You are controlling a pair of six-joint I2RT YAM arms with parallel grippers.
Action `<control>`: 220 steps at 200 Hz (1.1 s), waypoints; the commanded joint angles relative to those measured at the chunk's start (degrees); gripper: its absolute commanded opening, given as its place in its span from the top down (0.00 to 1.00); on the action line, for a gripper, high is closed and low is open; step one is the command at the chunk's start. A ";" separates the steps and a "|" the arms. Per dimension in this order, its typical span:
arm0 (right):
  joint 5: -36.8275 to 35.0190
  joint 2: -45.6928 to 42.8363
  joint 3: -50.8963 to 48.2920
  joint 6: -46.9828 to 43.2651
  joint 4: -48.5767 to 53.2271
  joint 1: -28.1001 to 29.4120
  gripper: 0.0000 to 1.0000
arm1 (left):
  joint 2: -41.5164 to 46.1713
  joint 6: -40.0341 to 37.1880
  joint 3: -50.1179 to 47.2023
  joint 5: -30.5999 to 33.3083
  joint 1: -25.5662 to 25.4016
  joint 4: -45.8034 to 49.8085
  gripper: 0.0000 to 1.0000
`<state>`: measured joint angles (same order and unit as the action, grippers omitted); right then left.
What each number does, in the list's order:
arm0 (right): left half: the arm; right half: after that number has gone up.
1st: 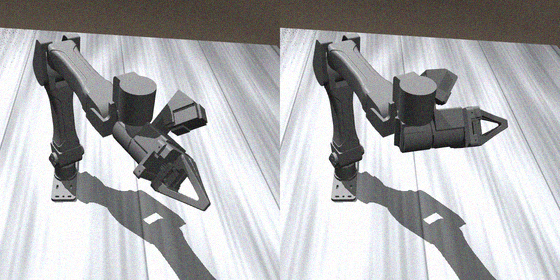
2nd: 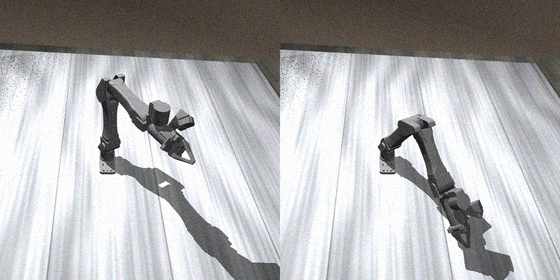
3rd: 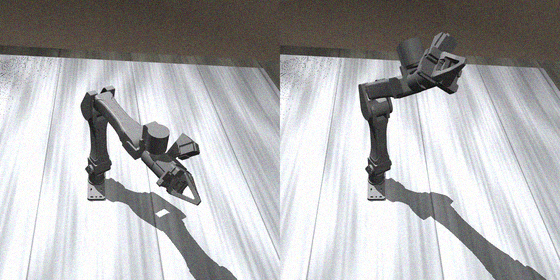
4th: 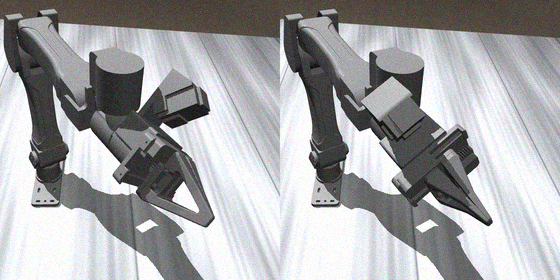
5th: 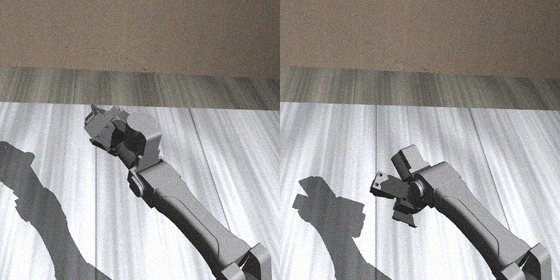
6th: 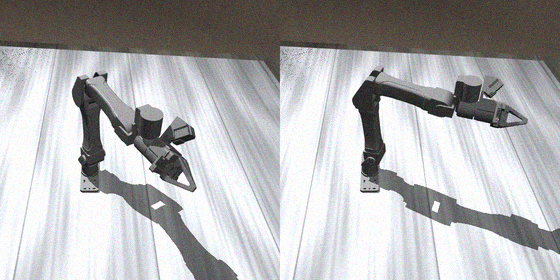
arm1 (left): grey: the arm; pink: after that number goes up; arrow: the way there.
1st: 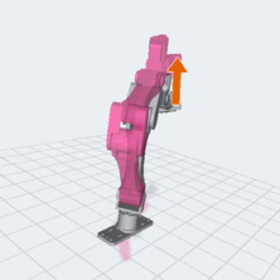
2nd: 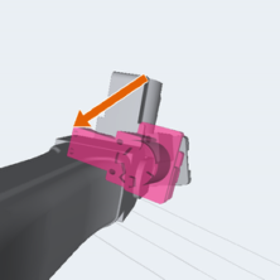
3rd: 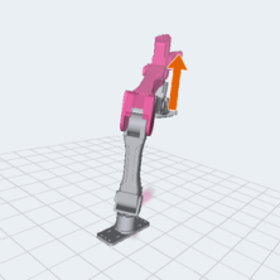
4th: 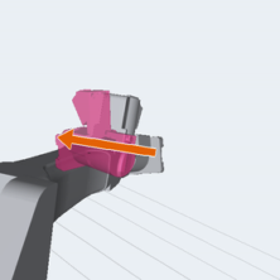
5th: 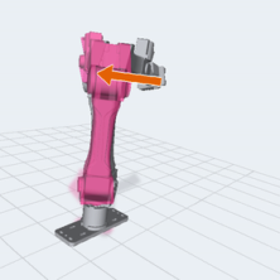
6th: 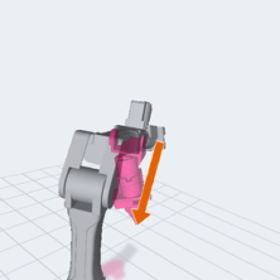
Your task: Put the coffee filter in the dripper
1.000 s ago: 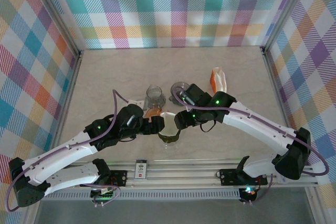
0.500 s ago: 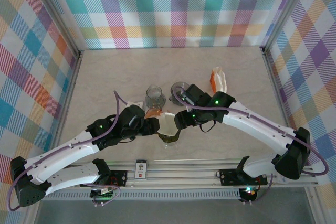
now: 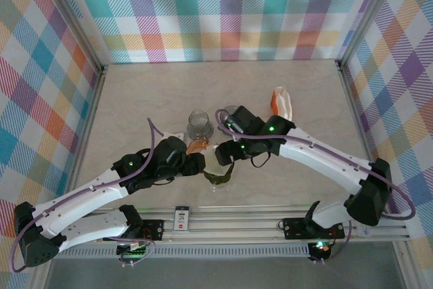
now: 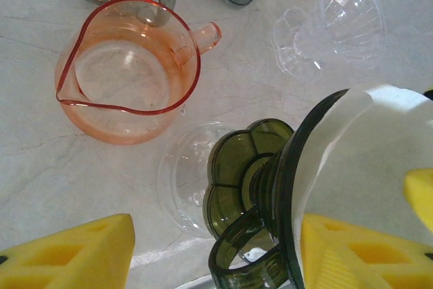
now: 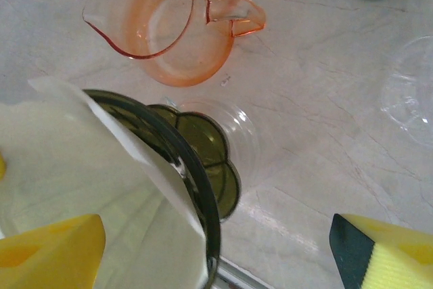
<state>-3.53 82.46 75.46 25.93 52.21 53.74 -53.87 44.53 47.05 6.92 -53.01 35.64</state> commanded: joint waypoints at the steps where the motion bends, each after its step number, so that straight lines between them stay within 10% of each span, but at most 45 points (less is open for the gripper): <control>1: 0.52 2.55 0.79 -1.53 -0.22 0.61 0.12 | 0.97 0.81 -0.60 -0.03 0.70 -0.57 0.36; 179: -4.32 9.84 -4.71 -2.40 -3.22 2.25 0.12 | 1.01 1.30 -1.26 -0.82 0.72 -1.86 0.37; 220: -5.10 10.17 -5.15 -1.98 -3.08 2.48 0.12 | 4.14 1.15 -2.61 0.81 0.81 -4.42 0.21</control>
<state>-6.92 91.46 71.40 23.92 48.60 55.75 -52.05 45.76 45.60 6.63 -52.86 33.82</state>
